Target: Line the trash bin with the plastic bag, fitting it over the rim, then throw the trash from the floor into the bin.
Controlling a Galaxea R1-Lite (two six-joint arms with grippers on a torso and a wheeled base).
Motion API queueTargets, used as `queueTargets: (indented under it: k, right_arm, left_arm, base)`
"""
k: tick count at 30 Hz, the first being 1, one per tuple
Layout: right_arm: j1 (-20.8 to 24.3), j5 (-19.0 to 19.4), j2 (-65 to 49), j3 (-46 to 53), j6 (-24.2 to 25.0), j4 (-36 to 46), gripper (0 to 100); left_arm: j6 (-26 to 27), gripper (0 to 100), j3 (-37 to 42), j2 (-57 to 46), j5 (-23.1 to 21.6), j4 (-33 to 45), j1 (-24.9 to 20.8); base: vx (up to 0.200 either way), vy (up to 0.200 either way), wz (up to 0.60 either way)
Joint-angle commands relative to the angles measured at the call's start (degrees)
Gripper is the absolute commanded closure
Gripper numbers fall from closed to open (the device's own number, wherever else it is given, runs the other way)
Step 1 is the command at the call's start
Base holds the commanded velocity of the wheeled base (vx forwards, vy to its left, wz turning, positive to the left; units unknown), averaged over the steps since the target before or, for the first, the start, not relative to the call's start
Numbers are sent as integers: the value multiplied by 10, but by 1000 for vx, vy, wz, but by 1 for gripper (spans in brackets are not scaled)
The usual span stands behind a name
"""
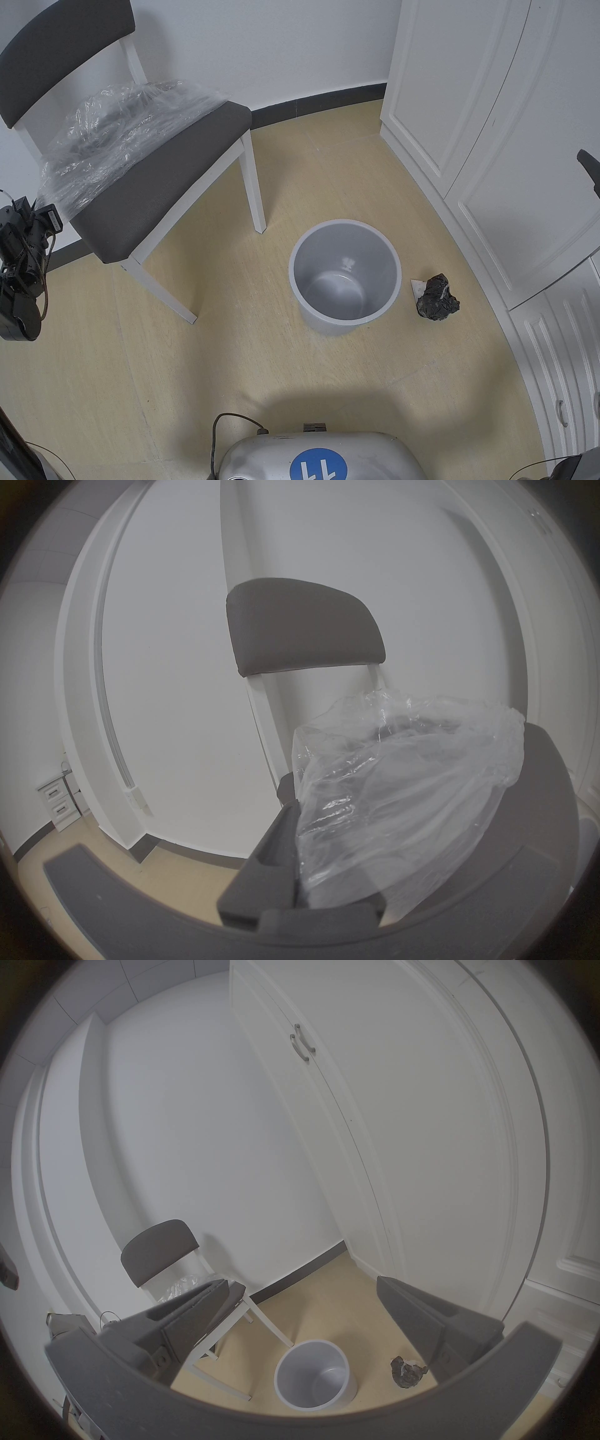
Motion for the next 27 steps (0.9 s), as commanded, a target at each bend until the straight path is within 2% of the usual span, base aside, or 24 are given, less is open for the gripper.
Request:
queueTargets:
  k: [1,6,10,14,18,20,24,27]
  right_arm:
    - [0,0,1,0,0,0,0]
    - [0,0,3,2,0,3,0]
    - [0,1,11,14,0,3,0]
    - [-9,5,21,20,3,2,0]
    - [-51,13,24,29,0,4,0]
    - [-97,50,25,33,1,5,0]
    - [-166,105,31,34,4,5,0]
    - [-182,109,34,33,4,1,0]
  left_arm:
    - [6,100,20,3,0,-24,-3]
    - [18,100,19,-4,-3,-48,-4]
    - [23,100,26,-18,-29,-50,-15]
    - [17,100,78,-48,-33,-50,-36]
    - [10,100,116,-84,-49,-47,-48]
    - [10,100,136,-101,-71,-45,-60]
    - [10,100,160,-139,-71,-36,-93]
    - [10,100,176,-144,-70,-28,-110]
  base:
    - [0,0,0]
    - [0,0,0]
    - [0,0,0]
    - [0,0,0]
    - [0,0,0]
    - [0,0,0]
    - [0,0,0]
    - [0,0,0]
